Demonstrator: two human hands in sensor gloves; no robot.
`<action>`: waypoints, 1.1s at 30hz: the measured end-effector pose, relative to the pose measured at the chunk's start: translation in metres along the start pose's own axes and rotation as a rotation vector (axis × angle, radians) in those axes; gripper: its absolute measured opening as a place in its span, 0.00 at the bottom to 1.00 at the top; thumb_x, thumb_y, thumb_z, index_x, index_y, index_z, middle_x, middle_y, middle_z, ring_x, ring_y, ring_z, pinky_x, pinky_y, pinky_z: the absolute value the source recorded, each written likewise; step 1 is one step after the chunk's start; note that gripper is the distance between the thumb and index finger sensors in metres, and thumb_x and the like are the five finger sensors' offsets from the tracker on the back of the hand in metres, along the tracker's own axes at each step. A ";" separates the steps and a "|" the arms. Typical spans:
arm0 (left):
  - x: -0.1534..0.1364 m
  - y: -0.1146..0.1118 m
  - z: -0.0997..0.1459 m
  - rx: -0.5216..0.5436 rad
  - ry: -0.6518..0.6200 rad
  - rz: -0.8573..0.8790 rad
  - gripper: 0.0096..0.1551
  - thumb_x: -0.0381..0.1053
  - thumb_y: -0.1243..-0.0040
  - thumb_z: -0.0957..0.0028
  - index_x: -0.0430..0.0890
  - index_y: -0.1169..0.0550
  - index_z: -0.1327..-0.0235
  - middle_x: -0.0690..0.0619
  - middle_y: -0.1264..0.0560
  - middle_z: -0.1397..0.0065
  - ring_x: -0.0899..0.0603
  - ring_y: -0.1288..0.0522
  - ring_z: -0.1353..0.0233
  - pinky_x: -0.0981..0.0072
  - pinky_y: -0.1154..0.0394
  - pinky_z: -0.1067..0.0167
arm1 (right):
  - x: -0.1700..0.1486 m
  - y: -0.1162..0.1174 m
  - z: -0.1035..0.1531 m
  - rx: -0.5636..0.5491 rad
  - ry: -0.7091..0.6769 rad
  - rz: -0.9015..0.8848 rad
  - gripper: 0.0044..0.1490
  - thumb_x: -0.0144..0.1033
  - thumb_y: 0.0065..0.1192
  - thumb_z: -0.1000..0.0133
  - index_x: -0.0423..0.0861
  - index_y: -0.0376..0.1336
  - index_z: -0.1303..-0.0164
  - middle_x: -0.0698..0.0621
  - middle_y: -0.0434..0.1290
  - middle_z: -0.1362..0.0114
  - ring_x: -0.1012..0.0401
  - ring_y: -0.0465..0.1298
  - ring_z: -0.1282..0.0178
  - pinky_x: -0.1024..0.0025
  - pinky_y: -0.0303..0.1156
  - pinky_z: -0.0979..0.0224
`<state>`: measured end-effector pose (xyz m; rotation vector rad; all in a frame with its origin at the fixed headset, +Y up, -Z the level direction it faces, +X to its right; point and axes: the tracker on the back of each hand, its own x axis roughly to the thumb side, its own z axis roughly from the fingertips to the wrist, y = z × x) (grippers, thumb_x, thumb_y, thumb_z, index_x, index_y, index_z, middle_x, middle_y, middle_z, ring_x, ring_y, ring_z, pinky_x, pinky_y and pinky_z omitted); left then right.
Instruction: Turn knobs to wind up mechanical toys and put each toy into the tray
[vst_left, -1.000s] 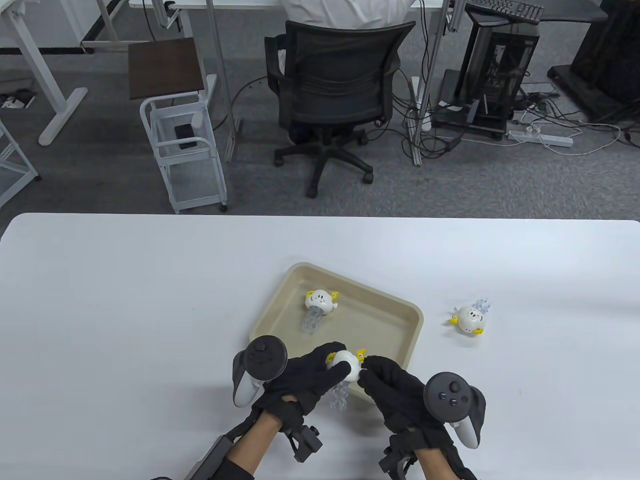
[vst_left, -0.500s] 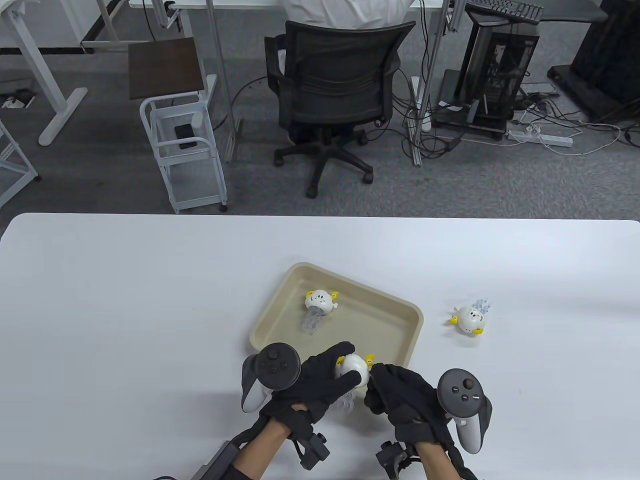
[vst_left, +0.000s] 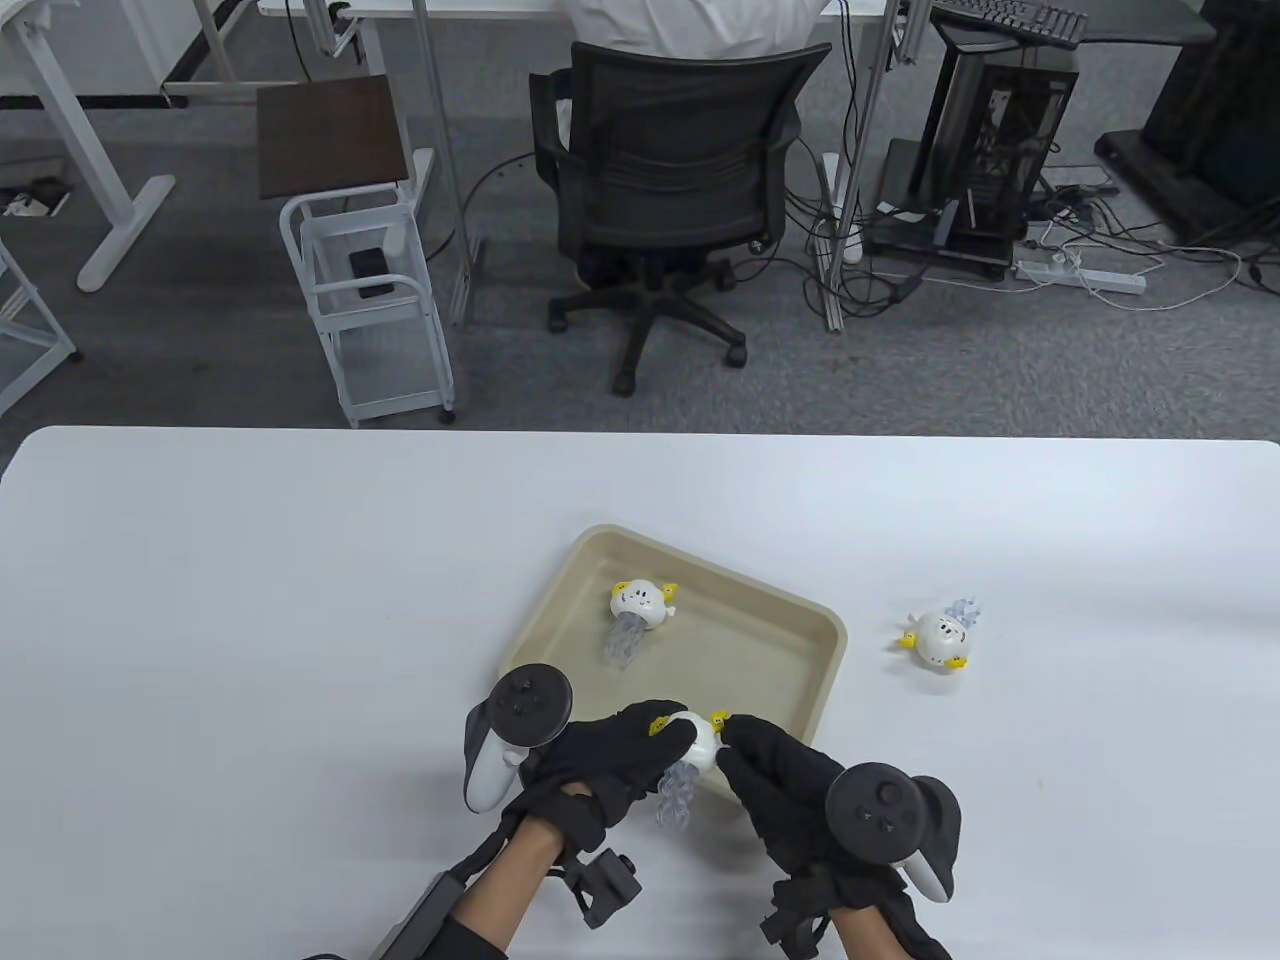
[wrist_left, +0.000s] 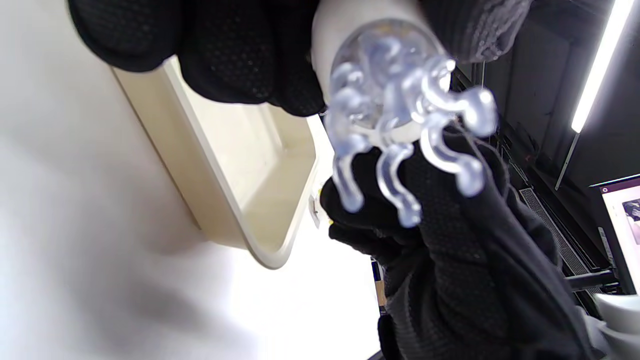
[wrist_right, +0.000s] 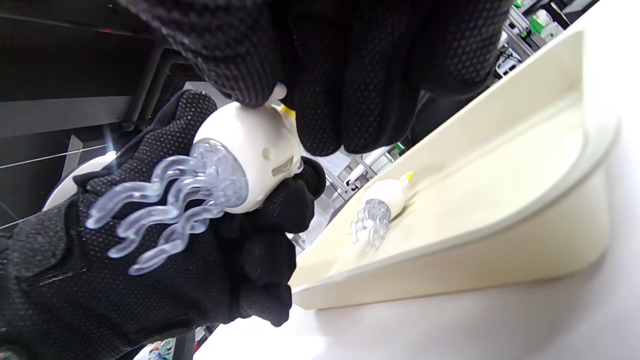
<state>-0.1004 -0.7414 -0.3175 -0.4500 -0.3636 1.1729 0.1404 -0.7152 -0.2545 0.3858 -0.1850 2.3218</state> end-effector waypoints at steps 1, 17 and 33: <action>0.001 0.001 0.000 -0.005 -0.005 -0.003 0.50 0.69 0.46 0.43 0.29 0.27 0.27 0.42 0.19 0.38 0.38 0.19 0.46 0.41 0.22 0.45 | -0.002 0.000 0.000 -0.008 0.018 -0.010 0.27 0.42 0.63 0.29 0.36 0.65 0.30 0.44 0.78 0.37 0.51 0.81 0.44 0.56 0.78 0.32; 0.020 0.000 0.004 0.032 -0.140 -0.169 0.47 0.65 0.42 0.43 0.35 0.32 0.21 0.43 0.25 0.31 0.36 0.24 0.39 0.39 0.26 0.39 | -0.020 0.005 -0.003 -0.016 0.259 -0.382 0.25 0.45 0.59 0.27 0.34 0.70 0.43 0.46 0.81 0.50 0.54 0.83 0.57 0.60 0.80 0.44; 0.002 0.004 -0.003 -0.029 0.008 0.072 0.49 0.69 0.46 0.42 0.27 0.25 0.31 0.42 0.17 0.42 0.39 0.18 0.50 0.43 0.21 0.48 | -0.006 0.000 -0.004 -0.051 -0.032 -0.045 0.26 0.41 0.61 0.30 0.39 0.64 0.28 0.43 0.77 0.35 0.50 0.80 0.41 0.55 0.76 0.30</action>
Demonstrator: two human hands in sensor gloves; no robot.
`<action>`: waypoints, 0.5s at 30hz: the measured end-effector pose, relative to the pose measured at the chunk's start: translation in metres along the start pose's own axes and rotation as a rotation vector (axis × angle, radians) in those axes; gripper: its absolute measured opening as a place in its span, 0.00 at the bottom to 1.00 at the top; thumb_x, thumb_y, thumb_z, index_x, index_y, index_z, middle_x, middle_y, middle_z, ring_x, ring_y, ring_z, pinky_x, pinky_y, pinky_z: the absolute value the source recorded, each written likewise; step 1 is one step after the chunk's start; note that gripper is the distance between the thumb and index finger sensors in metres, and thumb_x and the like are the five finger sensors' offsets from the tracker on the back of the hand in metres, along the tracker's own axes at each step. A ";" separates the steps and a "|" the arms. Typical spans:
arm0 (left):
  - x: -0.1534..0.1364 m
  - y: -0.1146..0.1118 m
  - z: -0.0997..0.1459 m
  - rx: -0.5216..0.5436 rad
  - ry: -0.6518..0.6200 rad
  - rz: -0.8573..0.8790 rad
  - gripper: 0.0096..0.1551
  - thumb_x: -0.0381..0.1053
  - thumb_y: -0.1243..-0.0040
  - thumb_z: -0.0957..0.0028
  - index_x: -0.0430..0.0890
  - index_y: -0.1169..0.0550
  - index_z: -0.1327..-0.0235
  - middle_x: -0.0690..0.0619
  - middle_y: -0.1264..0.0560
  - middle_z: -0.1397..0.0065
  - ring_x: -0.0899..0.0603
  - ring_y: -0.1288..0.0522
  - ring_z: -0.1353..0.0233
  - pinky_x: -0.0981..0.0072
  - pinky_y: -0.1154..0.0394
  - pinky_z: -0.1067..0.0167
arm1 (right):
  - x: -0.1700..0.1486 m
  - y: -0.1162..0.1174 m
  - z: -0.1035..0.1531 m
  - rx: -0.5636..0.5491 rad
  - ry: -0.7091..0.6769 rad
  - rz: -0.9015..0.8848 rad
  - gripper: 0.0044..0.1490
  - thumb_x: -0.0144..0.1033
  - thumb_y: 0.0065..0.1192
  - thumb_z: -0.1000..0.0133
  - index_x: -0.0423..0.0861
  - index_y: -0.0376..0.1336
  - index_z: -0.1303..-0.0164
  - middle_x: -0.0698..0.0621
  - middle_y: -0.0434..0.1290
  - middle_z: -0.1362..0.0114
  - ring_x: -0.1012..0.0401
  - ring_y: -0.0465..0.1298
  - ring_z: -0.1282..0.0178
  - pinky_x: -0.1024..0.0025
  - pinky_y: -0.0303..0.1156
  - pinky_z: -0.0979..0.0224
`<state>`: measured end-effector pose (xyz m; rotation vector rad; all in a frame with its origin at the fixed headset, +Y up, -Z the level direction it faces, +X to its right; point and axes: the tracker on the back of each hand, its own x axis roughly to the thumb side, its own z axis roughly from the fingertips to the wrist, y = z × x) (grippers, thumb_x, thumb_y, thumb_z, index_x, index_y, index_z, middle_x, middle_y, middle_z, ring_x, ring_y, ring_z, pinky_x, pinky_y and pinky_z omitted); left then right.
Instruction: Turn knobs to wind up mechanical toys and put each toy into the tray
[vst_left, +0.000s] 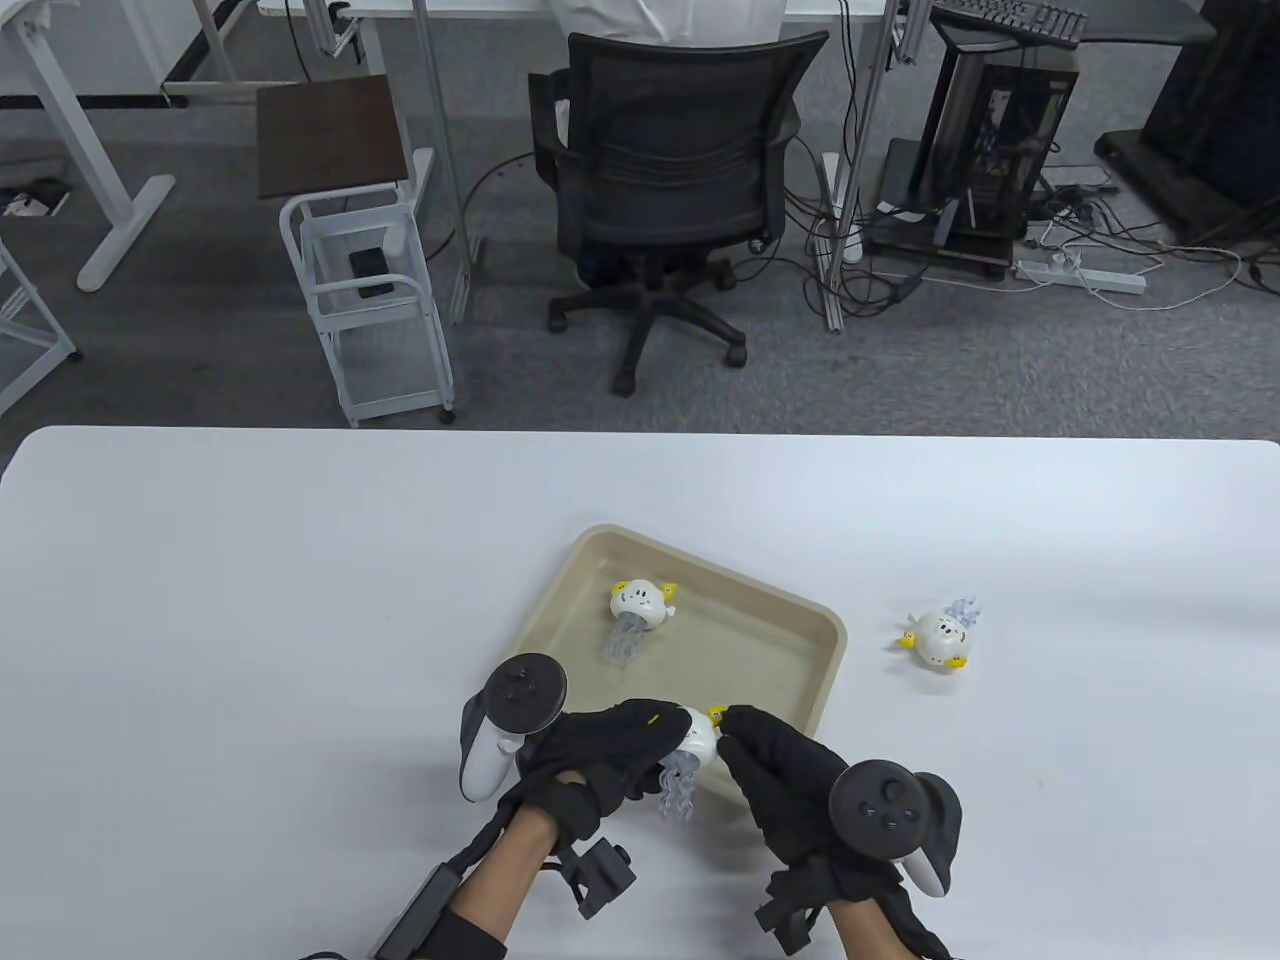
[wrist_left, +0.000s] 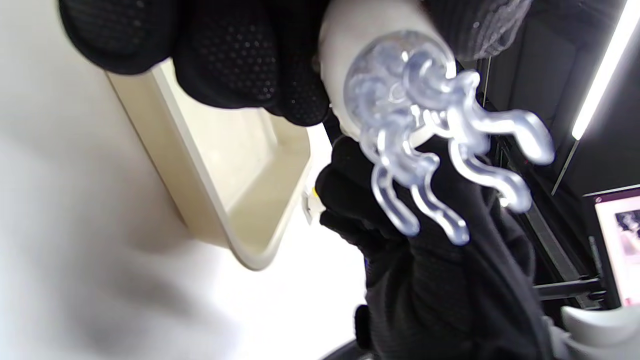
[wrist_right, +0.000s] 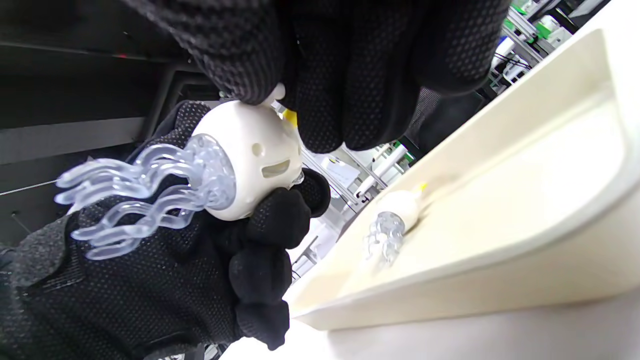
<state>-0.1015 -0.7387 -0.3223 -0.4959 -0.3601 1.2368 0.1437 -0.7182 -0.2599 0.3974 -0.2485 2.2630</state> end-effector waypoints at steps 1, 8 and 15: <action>0.001 0.000 0.000 0.000 -0.006 0.001 0.49 0.68 0.46 0.42 0.27 0.25 0.31 0.42 0.18 0.42 0.39 0.18 0.50 0.42 0.21 0.48 | 0.000 -0.001 0.000 -0.013 -0.003 0.006 0.25 0.41 0.61 0.30 0.38 0.65 0.30 0.43 0.78 0.36 0.50 0.81 0.43 0.55 0.77 0.31; 0.010 -0.006 0.006 0.028 -0.145 -0.072 0.46 0.60 0.36 0.44 0.36 0.33 0.20 0.42 0.27 0.27 0.33 0.26 0.37 0.37 0.28 0.37 | -0.015 0.003 -0.001 -0.032 0.264 -0.346 0.25 0.42 0.64 0.31 0.30 0.73 0.47 0.45 0.83 0.55 0.54 0.84 0.63 0.60 0.82 0.50; 0.014 -0.007 0.007 0.042 -0.164 -0.153 0.46 0.63 0.39 0.43 0.36 0.32 0.20 0.43 0.25 0.29 0.35 0.24 0.38 0.40 0.26 0.39 | -0.019 0.002 0.003 -0.030 0.306 -0.416 0.25 0.42 0.63 0.30 0.31 0.73 0.48 0.45 0.83 0.56 0.54 0.84 0.63 0.60 0.81 0.50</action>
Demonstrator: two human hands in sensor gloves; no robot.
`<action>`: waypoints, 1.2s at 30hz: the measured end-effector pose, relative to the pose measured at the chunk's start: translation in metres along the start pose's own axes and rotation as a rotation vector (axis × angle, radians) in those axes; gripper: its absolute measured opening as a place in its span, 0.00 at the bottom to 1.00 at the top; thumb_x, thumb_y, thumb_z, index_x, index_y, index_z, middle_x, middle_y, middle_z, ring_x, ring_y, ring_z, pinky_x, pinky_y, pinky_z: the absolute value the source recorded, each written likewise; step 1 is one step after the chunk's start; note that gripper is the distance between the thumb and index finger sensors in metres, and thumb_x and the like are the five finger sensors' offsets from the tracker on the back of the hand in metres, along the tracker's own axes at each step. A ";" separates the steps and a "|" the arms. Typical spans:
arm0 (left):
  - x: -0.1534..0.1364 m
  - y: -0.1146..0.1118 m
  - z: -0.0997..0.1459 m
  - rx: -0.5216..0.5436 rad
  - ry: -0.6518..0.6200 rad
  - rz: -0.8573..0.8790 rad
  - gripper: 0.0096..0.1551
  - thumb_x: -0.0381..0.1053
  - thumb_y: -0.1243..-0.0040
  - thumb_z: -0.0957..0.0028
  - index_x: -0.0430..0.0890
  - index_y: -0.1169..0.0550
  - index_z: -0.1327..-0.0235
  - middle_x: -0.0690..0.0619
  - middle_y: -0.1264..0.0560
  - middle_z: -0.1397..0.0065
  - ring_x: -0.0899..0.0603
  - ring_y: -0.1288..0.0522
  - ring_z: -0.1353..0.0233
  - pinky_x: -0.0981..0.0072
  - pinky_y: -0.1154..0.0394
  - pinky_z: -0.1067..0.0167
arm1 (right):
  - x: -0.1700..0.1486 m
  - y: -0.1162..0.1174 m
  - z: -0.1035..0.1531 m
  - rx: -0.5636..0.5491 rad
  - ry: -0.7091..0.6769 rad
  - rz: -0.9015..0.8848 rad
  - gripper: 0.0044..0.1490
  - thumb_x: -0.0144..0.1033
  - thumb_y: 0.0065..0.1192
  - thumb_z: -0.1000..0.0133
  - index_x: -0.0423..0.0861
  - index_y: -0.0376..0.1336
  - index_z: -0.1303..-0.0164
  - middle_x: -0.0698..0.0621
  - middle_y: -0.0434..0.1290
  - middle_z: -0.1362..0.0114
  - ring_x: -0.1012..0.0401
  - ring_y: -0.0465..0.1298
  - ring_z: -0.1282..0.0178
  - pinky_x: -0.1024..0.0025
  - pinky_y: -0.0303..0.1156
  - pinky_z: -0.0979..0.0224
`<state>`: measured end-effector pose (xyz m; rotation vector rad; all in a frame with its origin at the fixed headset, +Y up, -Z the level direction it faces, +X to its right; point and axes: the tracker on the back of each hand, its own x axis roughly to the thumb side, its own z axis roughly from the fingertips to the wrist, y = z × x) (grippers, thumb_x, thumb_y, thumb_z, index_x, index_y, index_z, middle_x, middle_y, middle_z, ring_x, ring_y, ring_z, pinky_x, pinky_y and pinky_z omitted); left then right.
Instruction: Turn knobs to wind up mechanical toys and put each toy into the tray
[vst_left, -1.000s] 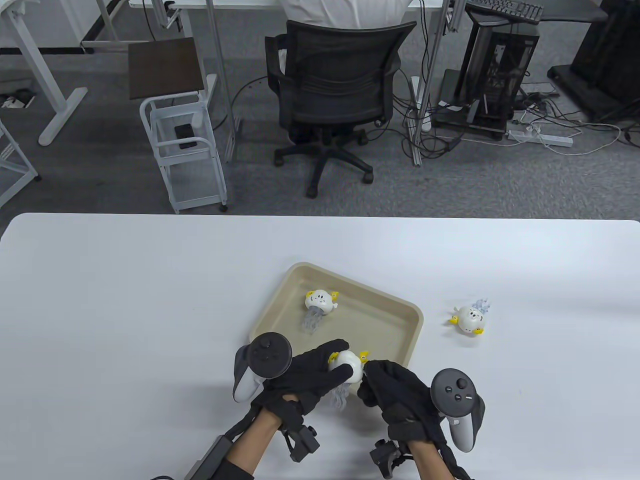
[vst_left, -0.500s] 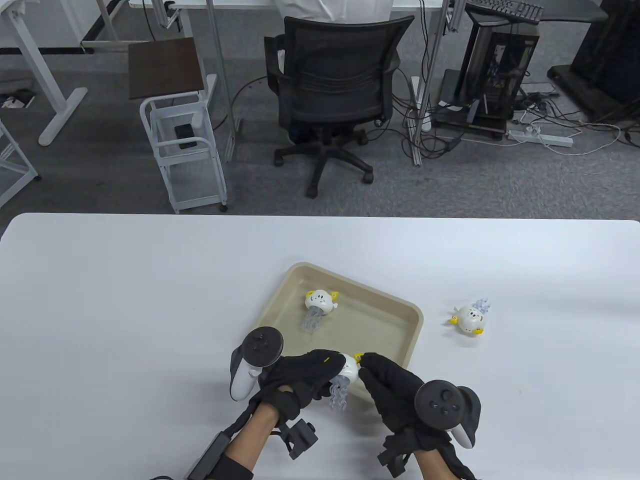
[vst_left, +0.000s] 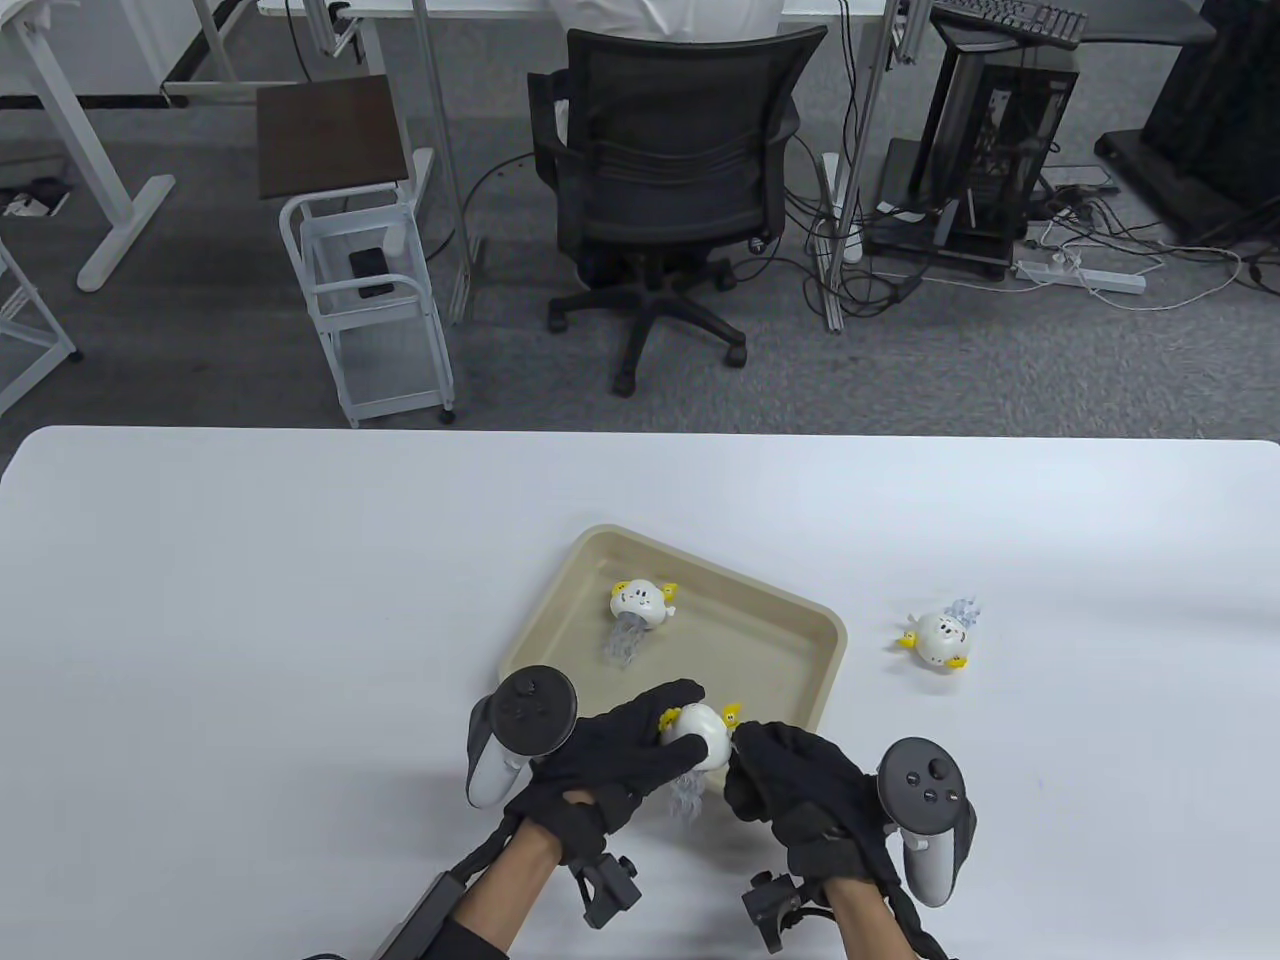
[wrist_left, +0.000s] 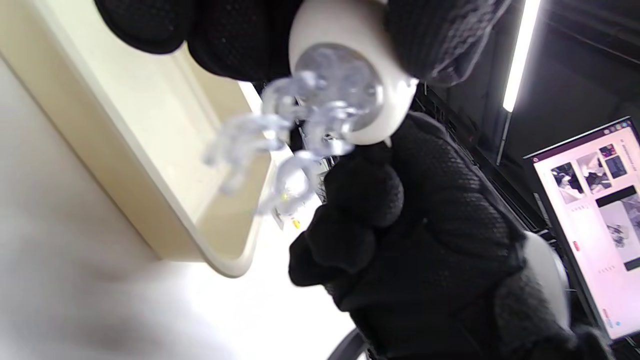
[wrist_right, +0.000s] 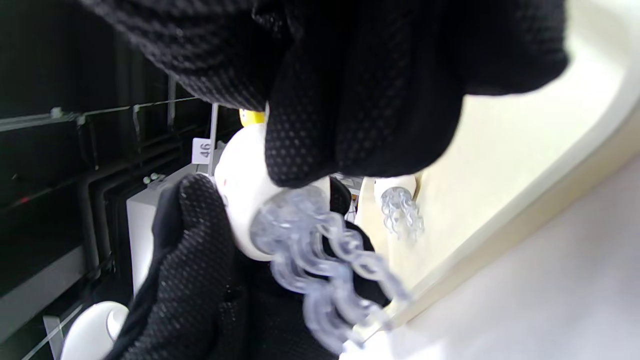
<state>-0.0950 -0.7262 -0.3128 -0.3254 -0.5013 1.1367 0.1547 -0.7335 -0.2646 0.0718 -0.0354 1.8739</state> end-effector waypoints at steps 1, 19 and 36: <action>-0.002 0.001 0.000 0.002 0.017 0.004 0.47 0.64 0.41 0.43 0.35 0.31 0.21 0.43 0.24 0.31 0.35 0.23 0.40 0.40 0.25 0.40 | 0.002 0.001 0.000 -0.004 -0.025 0.041 0.25 0.43 0.62 0.29 0.32 0.72 0.45 0.45 0.82 0.52 0.53 0.83 0.60 0.59 0.81 0.47; -0.024 0.003 -0.007 -0.069 0.138 0.245 0.49 0.68 0.46 0.42 0.27 0.24 0.31 0.43 0.17 0.43 0.39 0.17 0.51 0.43 0.21 0.48 | 0.013 0.005 0.001 0.059 -0.267 0.347 0.27 0.42 0.58 0.28 0.39 0.61 0.26 0.44 0.75 0.32 0.50 0.78 0.38 0.54 0.74 0.27; 0.000 -0.004 -0.005 0.049 -0.031 -0.050 0.45 0.63 0.39 0.43 0.36 0.31 0.21 0.43 0.23 0.30 0.36 0.23 0.41 0.39 0.26 0.39 | -0.004 0.000 -0.004 -0.013 0.055 -0.009 0.25 0.41 0.60 0.28 0.30 0.72 0.48 0.47 0.82 0.57 0.56 0.83 0.65 0.61 0.81 0.51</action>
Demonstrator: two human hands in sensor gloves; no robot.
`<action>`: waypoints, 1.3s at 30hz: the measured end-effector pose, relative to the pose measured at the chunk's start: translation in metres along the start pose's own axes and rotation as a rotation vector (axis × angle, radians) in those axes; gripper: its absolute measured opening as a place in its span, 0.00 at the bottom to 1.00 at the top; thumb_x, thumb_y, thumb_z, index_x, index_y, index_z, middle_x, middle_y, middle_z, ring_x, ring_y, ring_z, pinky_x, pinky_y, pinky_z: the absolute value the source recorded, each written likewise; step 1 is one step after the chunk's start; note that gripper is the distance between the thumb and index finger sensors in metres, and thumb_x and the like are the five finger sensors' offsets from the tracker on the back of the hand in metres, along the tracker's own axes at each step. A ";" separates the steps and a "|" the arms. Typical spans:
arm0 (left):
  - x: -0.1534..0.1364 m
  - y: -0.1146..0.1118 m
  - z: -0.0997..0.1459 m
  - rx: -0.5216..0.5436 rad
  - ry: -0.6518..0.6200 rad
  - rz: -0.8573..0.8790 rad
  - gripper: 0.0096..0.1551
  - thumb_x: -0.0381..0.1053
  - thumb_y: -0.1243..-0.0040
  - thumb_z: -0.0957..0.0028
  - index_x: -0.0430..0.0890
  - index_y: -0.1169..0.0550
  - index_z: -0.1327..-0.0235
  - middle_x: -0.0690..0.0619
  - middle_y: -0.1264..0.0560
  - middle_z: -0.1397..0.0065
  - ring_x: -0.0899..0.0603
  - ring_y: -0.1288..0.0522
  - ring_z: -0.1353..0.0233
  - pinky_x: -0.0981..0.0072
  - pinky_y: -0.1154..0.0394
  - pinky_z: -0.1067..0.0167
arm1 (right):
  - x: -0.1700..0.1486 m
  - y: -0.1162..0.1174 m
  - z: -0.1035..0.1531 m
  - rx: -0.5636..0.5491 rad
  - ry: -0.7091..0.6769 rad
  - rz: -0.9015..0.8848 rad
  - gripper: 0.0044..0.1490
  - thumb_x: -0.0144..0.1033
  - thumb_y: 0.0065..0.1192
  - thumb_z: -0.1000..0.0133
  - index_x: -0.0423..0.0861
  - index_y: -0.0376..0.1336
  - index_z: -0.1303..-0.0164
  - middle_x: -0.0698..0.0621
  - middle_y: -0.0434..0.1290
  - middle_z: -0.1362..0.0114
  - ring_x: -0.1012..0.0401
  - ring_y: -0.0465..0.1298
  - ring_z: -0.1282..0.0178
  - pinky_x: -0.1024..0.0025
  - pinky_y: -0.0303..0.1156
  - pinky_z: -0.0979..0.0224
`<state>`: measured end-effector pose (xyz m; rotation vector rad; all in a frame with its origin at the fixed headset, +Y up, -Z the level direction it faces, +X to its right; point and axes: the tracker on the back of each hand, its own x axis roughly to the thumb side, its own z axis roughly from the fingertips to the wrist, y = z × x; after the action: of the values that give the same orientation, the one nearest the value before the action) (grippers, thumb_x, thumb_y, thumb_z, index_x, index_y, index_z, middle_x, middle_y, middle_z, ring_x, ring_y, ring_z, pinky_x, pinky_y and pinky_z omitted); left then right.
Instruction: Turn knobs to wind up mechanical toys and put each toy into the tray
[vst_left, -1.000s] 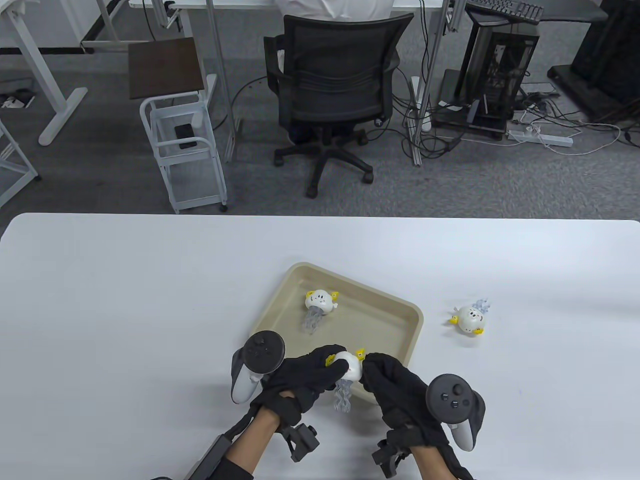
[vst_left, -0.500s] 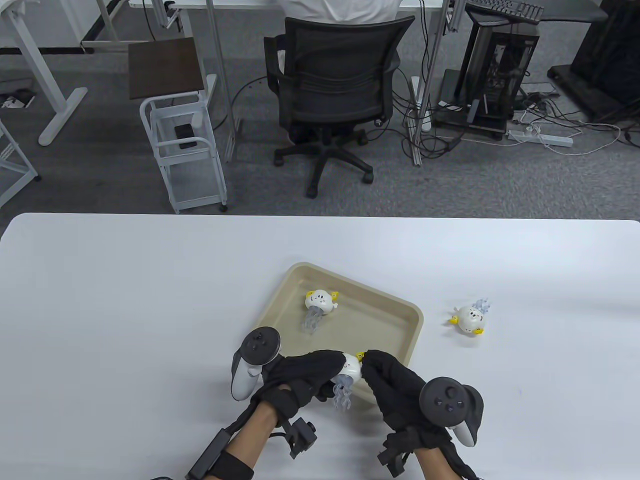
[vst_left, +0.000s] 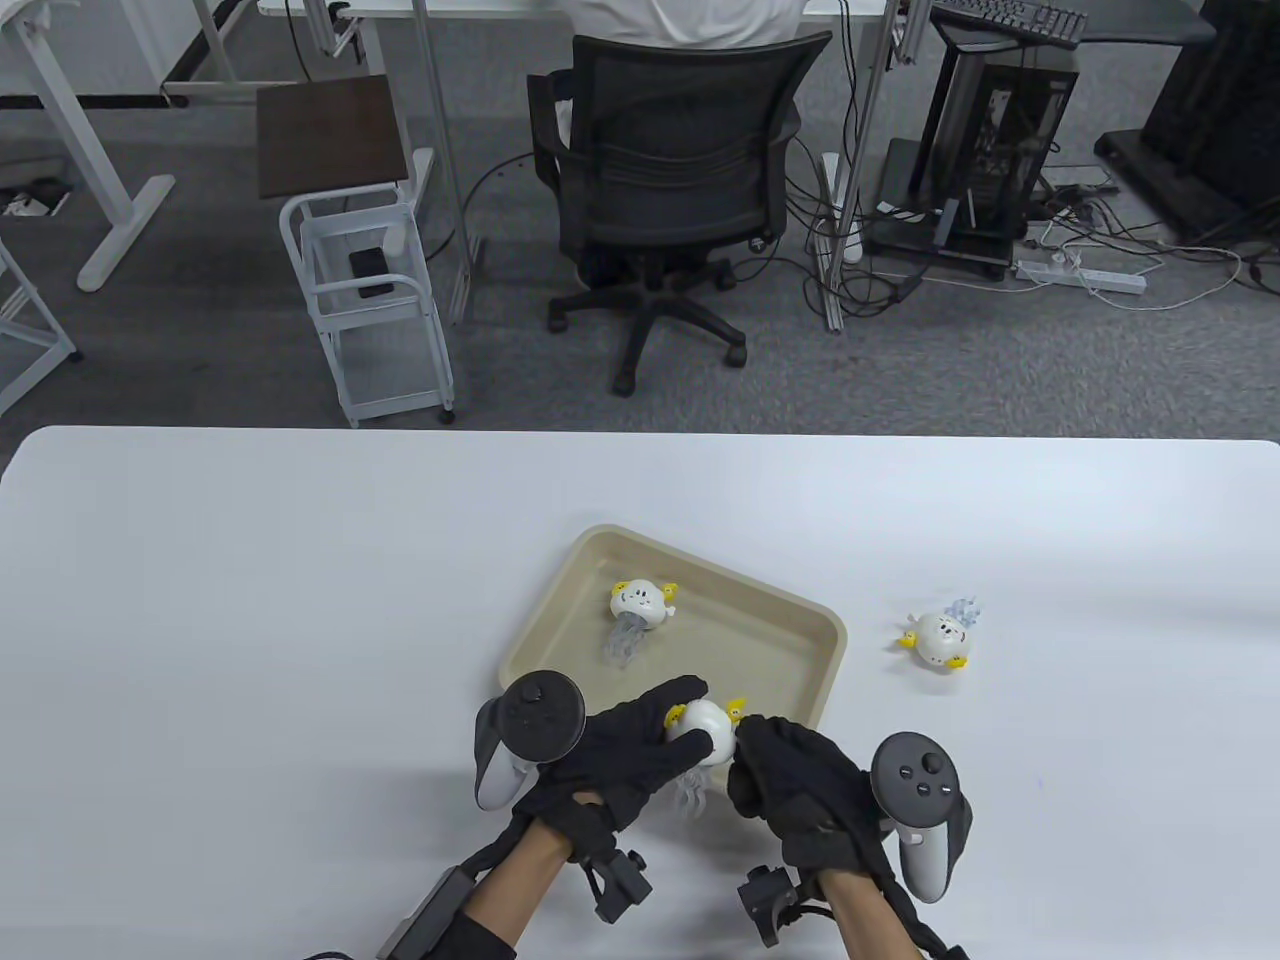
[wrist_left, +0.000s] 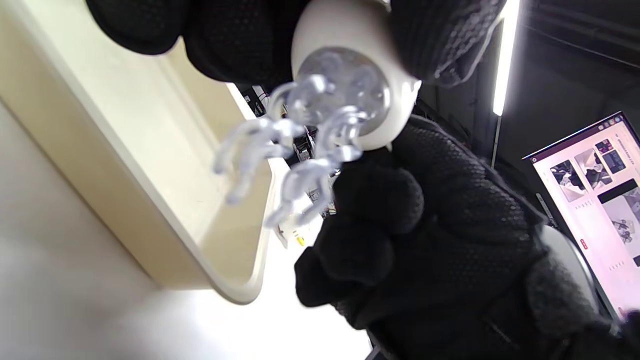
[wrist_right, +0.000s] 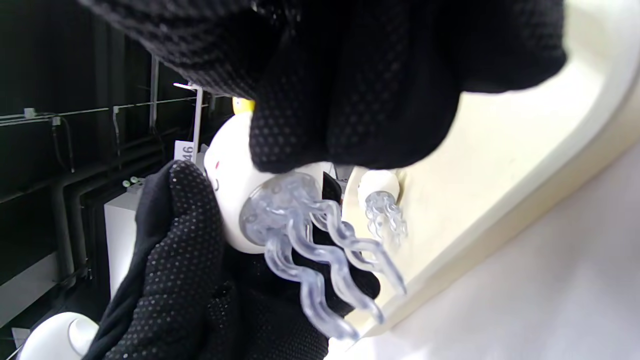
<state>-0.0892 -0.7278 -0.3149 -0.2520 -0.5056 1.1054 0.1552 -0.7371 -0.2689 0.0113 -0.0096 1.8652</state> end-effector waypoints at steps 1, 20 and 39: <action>-0.001 0.000 -0.001 -0.002 0.000 0.006 0.45 0.64 0.40 0.43 0.35 0.30 0.21 0.43 0.23 0.31 0.37 0.22 0.42 0.39 0.26 0.40 | 0.002 0.000 0.000 -0.007 -0.030 0.042 0.25 0.42 0.59 0.28 0.31 0.71 0.46 0.47 0.81 0.55 0.55 0.83 0.62 0.60 0.81 0.49; -0.028 0.008 -0.003 -0.124 0.169 0.304 0.48 0.68 0.47 0.41 0.28 0.23 0.32 0.43 0.16 0.44 0.41 0.18 0.53 0.44 0.21 0.49 | 0.019 0.006 0.006 0.020 -0.331 0.400 0.24 0.43 0.57 0.28 0.40 0.66 0.30 0.45 0.78 0.37 0.51 0.80 0.43 0.56 0.77 0.31; -0.014 0.008 0.000 -0.039 0.085 0.088 0.46 0.67 0.45 0.41 0.31 0.26 0.26 0.43 0.19 0.38 0.39 0.19 0.47 0.43 0.22 0.45 | 0.003 0.004 0.001 0.032 -0.120 0.162 0.26 0.46 0.58 0.27 0.35 0.69 0.37 0.44 0.80 0.44 0.51 0.82 0.51 0.57 0.79 0.39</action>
<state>-0.1000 -0.7366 -0.3219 -0.3570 -0.4439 1.1656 0.1502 -0.7355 -0.2681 0.1488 -0.0658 2.0241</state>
